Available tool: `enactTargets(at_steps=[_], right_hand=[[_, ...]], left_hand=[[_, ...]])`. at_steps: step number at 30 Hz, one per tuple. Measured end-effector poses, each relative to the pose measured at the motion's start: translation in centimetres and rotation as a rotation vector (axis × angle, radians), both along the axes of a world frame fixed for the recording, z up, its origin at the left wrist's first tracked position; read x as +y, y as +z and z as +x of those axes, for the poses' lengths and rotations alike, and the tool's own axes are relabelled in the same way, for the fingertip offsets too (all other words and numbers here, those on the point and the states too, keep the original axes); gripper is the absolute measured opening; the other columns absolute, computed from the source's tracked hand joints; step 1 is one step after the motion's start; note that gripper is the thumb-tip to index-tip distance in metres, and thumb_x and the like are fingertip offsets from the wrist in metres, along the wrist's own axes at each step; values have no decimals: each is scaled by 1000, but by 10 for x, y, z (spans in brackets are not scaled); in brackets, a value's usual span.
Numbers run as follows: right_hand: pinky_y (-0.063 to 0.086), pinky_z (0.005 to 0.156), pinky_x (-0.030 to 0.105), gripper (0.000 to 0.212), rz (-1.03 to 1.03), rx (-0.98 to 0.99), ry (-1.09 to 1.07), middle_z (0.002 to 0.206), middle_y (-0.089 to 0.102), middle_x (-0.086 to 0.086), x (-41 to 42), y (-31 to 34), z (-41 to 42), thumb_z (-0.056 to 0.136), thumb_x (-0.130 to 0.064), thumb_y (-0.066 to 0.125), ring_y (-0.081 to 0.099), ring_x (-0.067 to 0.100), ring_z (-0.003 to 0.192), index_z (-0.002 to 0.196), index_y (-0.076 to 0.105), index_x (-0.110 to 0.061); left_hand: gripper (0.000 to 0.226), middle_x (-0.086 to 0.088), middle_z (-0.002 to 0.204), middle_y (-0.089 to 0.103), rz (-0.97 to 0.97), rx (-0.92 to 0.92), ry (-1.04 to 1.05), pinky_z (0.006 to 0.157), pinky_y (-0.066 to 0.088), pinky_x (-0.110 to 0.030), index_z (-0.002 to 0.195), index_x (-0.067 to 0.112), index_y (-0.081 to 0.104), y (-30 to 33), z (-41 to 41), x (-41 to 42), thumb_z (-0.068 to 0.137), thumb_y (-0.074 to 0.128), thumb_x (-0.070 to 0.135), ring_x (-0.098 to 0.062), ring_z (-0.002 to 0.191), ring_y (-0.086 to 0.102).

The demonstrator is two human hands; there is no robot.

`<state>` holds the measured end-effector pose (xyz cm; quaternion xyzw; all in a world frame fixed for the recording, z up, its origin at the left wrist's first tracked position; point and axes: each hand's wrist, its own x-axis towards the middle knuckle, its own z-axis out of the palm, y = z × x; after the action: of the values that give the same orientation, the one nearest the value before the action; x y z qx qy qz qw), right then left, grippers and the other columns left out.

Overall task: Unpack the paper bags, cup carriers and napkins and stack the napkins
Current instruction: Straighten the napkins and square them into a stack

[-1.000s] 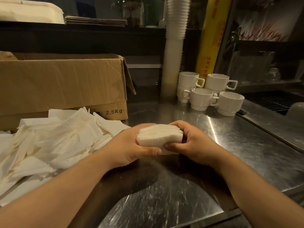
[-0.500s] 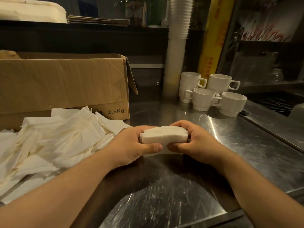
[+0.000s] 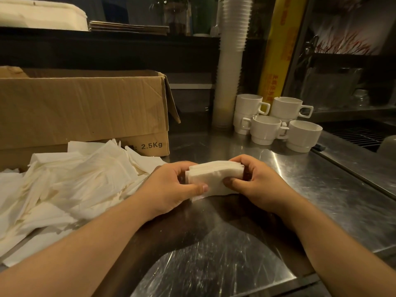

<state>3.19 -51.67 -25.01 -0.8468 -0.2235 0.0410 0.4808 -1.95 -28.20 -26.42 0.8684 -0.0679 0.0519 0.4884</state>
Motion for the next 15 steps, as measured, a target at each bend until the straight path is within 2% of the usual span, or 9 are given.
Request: enactTargets(at_steps=[5, 8, 10, 12, 15], right_hand=[[57, 92, 36, 32, -7, -21, -52, 108, 65, -11, -1, 2, -2, 92, -23, 74, 63, 11, 102, 118, 58, -31], [60, 92, 40, 33, 110, 26, -20, 109, 69, -9, 0, 4, -6, 88, -21, 78, 66, 14, 104, 114, 61, -33], [62, 87, 40, 37, 304, 75, 10, 108, 72, -8, 0, 7, -11, 82, -23, 80, 68, 16, 105, 114, 64, -31], [63, 76, 33, 48, 437, 94, 56, 104, 73, -10, -1, 10, -15, 70, -33, 80, 70, 14, 102, 115, 64, -29], [63, 73, 35, 56, 470, 185, 117, 99, 72, -11, 1, 13, -19, 67, -29, 82, 71, 12, 99, 119, 61, -33]], left_hand=[[42, 32, 103, 69, -22, -3, -33, 79, 53, -9, 117, 47, 63, 1, -2, -2, 83, 84, 33, 10, 101, 62], [35, 29, 99, 68, 4, -36, 4, 76, 51, -9, 113, 45, 64, 0, -2, -3, 85, 82, 35, 8, 98, 62], [30, 23, 97, 68, 17, -34, 31, 79, 52, -14, 109, 41, 65, 1, -1, -3, 85, 83, 34, 2, 96, 64], [32, 19, 98, 70, 8, -8, 18, 84, 57, -22, 108, 38, 66, 3, -2, -5, 83, 85, 29, -4, 97, 66], [33, 13, 100, 73, -113, 23, -16, 89, 61, -33, 110, 31, 68, 6, -5, -9, 83, 85, 24, -11, 100, 71]])
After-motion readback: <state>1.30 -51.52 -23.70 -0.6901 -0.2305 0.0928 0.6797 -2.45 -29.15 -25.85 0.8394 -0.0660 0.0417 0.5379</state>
